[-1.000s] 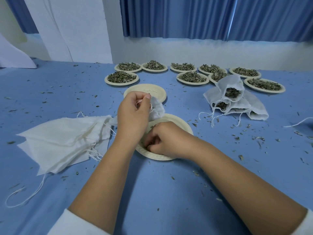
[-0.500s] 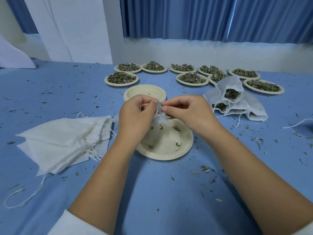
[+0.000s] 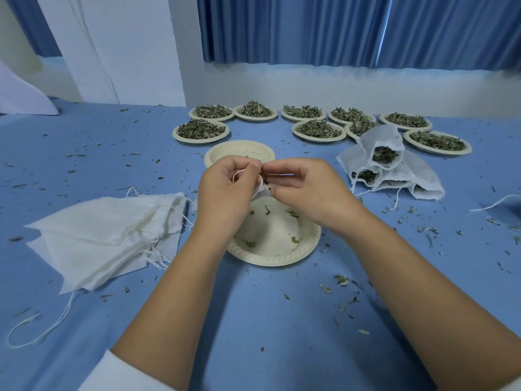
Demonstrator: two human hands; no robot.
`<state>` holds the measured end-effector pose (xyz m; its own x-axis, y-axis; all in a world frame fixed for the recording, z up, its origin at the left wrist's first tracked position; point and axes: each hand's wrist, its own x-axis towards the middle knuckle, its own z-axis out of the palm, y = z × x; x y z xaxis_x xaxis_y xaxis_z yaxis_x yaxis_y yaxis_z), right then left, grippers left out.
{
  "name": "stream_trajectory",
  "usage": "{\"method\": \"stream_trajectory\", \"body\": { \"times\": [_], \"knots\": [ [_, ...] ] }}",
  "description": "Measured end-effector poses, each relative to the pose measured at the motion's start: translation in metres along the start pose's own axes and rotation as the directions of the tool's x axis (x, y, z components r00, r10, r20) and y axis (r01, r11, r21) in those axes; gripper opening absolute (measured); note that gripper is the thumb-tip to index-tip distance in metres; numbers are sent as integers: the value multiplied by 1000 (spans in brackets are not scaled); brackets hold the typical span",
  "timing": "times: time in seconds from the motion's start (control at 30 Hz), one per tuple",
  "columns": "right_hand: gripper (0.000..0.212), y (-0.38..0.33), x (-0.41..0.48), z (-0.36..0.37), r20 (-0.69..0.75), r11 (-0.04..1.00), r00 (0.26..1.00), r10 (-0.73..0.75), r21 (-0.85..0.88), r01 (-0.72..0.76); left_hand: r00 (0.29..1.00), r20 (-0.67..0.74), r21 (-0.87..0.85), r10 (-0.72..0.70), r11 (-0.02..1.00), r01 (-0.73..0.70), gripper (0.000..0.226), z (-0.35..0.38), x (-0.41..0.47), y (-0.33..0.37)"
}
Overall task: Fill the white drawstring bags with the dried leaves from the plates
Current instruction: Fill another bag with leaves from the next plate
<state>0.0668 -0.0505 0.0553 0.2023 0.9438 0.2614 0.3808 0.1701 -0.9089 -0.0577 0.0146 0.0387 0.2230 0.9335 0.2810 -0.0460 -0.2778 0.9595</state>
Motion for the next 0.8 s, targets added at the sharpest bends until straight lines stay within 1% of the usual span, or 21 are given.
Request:
{"method": "stream_trajectory", "body": {
  "times": [0.13,0.27,0.37,0.43,0.53,0.6,0.63,0.7,0.73,0.77,0.8],
  "knots": [
    [31,5,1,4,-127,996,991,-29,-91,18,1000,11,0,1,1000,-1,14,0,-1,0],
    [23,10,2,9,-146,979,985,-94,-191,65,998,59,11,1,1000,-1,14,0,-1,0],
    [20,12,4,9,-136,955,984,-115,-287,72,995,94,48,15,999,-20,13,2,-3,0],
    [17,12,4,7,-141,942,982,-127,-326,75,995,103,43,14,999,-19,13,2,-3,0],
    [23,13,5,5,-222,929,964,-148,-366,58,995,101,25,7,1000,-9,14,1,-2,1],
    [28,13,7,2,-265,941,959,-105,-338,9,992,123,2,9,1000,-10,15,1,-3,3],
    [29,12,8,-1,-242,958,969,-43,-286,-29,989,144,-10,13,1000,-12,15,1,-4,4],
    [24,11,7,-7,-107,989,988,108,-86,-118,980,197,-30,26,999,-20,15,2,-6,7],
    [17,11,7,-8,-38,988,988,153,5,-152,974,223,-34,34,999,-27,15,2,-7,8],
    [11,11,6,-9,-6,986,986,166,37,-165,968,246,-31,43,999,-36,16,3,-8,9],
    [16,13,5,-9,-12,988,988,157,7,-157,963,265,-30,49,999,-42,17,3,-9,9]
  ]
}}
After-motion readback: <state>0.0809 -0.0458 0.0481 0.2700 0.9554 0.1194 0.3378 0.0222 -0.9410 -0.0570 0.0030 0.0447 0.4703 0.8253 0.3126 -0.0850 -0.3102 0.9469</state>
